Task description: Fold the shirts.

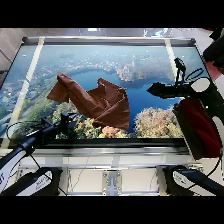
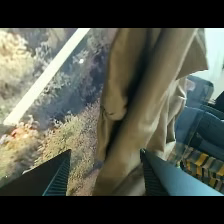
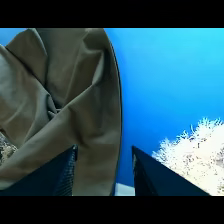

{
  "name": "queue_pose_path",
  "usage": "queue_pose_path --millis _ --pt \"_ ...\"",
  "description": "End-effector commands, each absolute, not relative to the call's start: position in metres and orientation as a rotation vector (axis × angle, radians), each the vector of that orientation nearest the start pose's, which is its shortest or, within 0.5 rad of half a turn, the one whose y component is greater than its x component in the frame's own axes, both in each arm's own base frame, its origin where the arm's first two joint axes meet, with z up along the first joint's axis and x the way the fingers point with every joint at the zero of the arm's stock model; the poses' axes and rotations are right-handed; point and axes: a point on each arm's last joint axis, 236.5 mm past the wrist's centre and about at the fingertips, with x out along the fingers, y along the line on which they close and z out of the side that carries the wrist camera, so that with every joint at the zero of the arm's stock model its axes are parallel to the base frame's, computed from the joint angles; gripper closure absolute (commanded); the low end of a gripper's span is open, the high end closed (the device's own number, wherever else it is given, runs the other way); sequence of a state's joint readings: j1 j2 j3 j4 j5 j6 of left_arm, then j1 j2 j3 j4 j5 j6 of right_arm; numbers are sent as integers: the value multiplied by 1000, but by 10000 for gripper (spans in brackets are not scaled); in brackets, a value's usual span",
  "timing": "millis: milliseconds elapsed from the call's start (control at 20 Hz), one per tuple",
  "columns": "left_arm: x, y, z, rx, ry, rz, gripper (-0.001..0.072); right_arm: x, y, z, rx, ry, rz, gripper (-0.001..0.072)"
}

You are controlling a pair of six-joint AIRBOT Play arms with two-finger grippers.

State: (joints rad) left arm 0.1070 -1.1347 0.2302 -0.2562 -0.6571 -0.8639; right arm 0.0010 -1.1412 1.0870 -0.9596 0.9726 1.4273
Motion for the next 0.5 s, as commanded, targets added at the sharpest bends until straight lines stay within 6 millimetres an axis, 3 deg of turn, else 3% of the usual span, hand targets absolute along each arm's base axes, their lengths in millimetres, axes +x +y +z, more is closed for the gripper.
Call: queue_pose_path --millis 0,100,250,300,350,400,450 --pt "340 -125 -100 -1332 953 -46 247 400 114 108 450 900 365 334" --pt "360 -132 -104 -1311 968 -67 246 394 116 111 447 907 374 334" --pt "387 -135 -105 -1311 962 -82 247 370 122 92 448 1041 396 334" --pt "392 -135 -104 -1312 957 -85 317 360 121 81 461 1099 379 333" --pt "395 -135 -103 -1309 953 -88 508 351 121 67 504 1150 351 333" --pt "395 -135 -103 -1308 952 -89 652 340 123 47 551 1208 323 329" --pt "395 -135 -103 -1292 951 -96 662 327 124 23 592 1265 286 324"
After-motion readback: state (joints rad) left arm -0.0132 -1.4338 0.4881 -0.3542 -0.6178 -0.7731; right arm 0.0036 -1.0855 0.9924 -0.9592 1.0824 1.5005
